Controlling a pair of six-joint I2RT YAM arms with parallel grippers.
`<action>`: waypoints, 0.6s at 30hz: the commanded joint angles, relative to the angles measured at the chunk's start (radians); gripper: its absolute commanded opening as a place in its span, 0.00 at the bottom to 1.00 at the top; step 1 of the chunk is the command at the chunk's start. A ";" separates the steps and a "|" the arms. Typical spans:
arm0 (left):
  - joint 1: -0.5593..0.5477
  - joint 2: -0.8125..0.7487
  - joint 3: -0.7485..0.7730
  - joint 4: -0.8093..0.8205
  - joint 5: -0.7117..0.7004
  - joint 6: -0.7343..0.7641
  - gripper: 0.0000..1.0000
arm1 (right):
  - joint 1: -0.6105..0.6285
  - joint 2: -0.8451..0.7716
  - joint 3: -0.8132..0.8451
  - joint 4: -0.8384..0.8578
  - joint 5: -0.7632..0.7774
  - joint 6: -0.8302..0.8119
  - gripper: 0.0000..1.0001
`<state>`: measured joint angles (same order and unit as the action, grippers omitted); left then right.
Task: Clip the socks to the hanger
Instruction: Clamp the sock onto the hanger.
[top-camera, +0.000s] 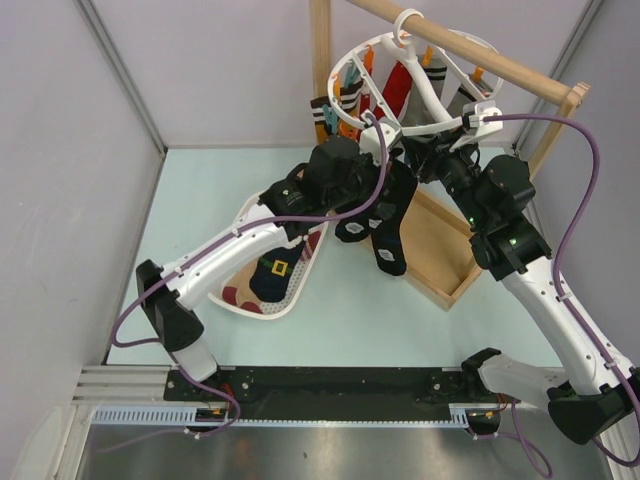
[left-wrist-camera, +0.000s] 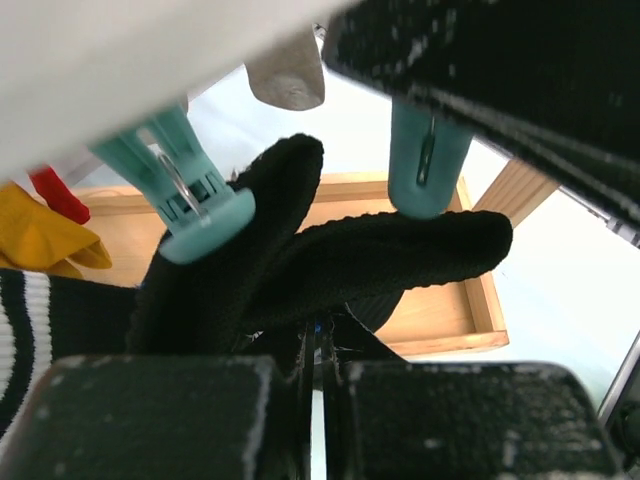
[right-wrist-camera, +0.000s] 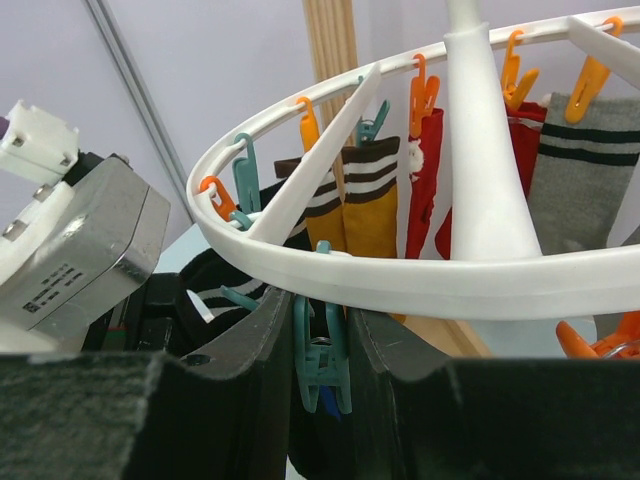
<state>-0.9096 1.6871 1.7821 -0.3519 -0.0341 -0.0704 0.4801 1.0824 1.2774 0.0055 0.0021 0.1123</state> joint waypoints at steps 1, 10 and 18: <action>-0.005 0.013 0.072 0.002 -0.020 -0.020 0.00 | -0.005 -0.019 0.028 0.024 -0.028 -0.003 0.00; -0.003 0.042 0.129 -0.029 -0.026 -0.017 0.00 | -0.005 -0.018 0.028 0.022 -0.040 -0.010 0.00; -0.002 0.026 0.140 -0.030 -0.020 -0.023 0.00 | -0.006 -0.016 0.028 0.011 -0.033 -0.019 0.00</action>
<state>-0.9096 1.7344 1.8698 -0.4072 -0.0494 -0.0746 0.4774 1.0828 1.2774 0.0055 -0.0204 0.1036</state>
